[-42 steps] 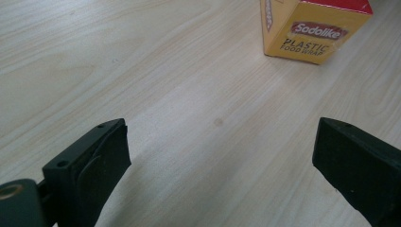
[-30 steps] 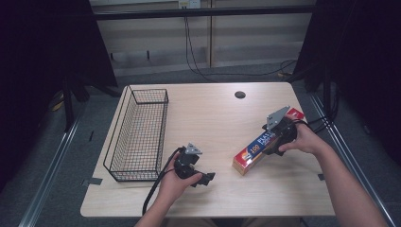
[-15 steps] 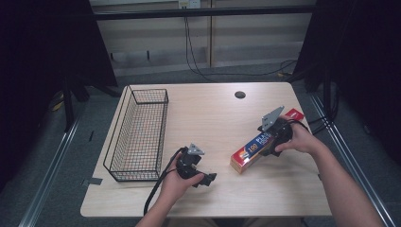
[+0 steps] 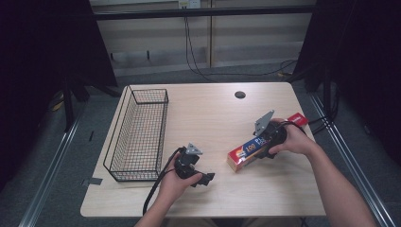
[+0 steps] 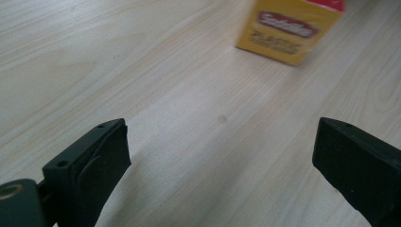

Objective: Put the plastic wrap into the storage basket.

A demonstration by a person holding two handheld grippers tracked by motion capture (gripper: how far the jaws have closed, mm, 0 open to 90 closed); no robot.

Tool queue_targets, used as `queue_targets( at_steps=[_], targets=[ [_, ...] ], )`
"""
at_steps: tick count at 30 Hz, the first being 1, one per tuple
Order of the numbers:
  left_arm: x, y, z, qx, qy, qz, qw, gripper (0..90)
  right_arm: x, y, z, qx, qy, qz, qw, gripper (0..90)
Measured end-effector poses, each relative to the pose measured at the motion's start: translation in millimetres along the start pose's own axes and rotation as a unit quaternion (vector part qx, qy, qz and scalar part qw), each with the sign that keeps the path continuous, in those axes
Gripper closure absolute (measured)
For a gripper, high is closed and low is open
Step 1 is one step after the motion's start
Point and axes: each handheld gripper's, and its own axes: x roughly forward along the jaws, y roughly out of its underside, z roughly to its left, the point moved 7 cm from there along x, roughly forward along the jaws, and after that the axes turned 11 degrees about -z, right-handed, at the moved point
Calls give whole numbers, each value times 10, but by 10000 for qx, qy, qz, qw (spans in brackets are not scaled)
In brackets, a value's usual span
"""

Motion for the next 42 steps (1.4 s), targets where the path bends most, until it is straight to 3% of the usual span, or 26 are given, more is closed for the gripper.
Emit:
queue_targets(
  at_steps=[2, 4, 6, 7, 9, 11, 14, 18, 21, 25, 27, 28, 29, 35, 39, 42],
  targets=[
    [-11, -5, -3, 9, 11, 2, 10000, 46, 45, -35, 22, 187, -111, -76, 9997, 268],
    [-20, -9, -1, -7, -13, -44, 10000, 46, 69, -58, 5, 286, -42, -184, 9994, 369],
    [-34, -5, 8, -22, -15, -30, 10000, 47, 70, -88, 4, 471, 37, -291, 9985, 404],
    [-37, -2, 18, 4, -21, -16, 10000, 47, 78, -100, 14, 575, 35, -293, 9979, 403],
    [-38, 3, 24, -3, -41, -2, 10000, 47, 75, -99, 29, 512, 91, -272, 9983, 393],
    [-36, 8, 25, -2, -28, 4, 10000, 47, 40, -79, 32, 611, 149, -200, 9978, 376],
    [-34, 8, 22, -11, -32, -12, 10000, 47, -74, -13, 22, 746, 373, -10, 9965, 250],
    [-34, 6, 17, -23, -49, -38, 10000, 47, -222, 121, 50, 965, 440, 227, 9941, 227],
    [-37, 10, 10, -10, -52, -9, 10000, 47, -324, 241, 76, 1231, 519, 317, 9905, 235],
    [-36, 13, 8, 17, -37, 32, 10000, 47, -408, 369, 85, 1249, 621, 369, 9895, 228],
    [-27, 13, 0, -11, -21, 21, 10000, 47, -444, 399, 126, 1420, 663, 402, 9868, 227],
    [-18, 13, -3, -12, -17, 0, 10000, 47, -448, 411, 95, 1226, 668, 348, 9896, 226],
    [-17, 15, -7, -13, -18, 20, 10000, 47, -463, 428, 116, 1321, 663, 389, 9882, 228],
    [-11, 17, -6, 13, -21, 28, 10000, 47, -544, 565, 112, 1334, 676, 481, 9876, 221],
    [-4, 22, -13, -17, 0, 23, 10000, 47, -596, 648, 132, 1470, 647, 580, 9853, 226],
    [-2, 29, -22, 13, 24, 31, 10000, 47, -612, 708, 154, 1492, 529, 560, 9858, 209]
  ],
)
